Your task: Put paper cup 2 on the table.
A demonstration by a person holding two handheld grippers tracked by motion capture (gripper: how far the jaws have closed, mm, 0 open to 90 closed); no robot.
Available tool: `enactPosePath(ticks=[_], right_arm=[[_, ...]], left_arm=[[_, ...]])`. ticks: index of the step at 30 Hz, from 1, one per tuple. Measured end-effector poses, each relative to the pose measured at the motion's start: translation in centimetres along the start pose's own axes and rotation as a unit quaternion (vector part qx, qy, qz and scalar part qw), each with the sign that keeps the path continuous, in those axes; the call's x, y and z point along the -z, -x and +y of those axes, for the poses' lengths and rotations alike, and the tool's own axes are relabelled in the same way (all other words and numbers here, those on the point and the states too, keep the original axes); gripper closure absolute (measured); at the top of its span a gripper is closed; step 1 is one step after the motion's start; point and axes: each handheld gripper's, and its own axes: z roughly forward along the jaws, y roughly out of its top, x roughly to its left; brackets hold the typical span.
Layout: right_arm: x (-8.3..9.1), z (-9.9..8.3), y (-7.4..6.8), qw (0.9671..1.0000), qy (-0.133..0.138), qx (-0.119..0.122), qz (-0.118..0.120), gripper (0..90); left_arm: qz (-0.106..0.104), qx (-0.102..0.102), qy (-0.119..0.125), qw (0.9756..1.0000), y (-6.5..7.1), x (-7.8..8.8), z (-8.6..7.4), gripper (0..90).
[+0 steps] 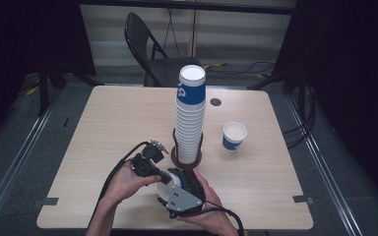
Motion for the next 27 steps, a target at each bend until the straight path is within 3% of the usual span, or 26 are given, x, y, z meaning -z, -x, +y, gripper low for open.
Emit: enactPosePath(ticks=[15,17,22,27], right_arm=[[0.4,0.1,0.5,0.9982,0.024,-0.055,0.002,13.1],[0.5,0.1,0.6,0.9979,0.026,-0.06,0.0,13.1],[0.7,-0.1,0.9,0.9962,0.031,-0.081,-0.002,13.2],[0.8,-0.3,1.1,0.9945,0.035,-0.099,-0.004,13.4]], left_arm=[[0.0,0.011,0.051,0.9987,0.0,0.5,-0.7,81.1],[0.004,0.017,0.067,0.9976,0.0,0.5,-0.9,77.4],[0.039,0.012,0.099,0.9942,0.1,0.4,-1.4,66.5],[0.046,0.023,0.127,0.9905,0.1,0.4,-2.2,56.9]])
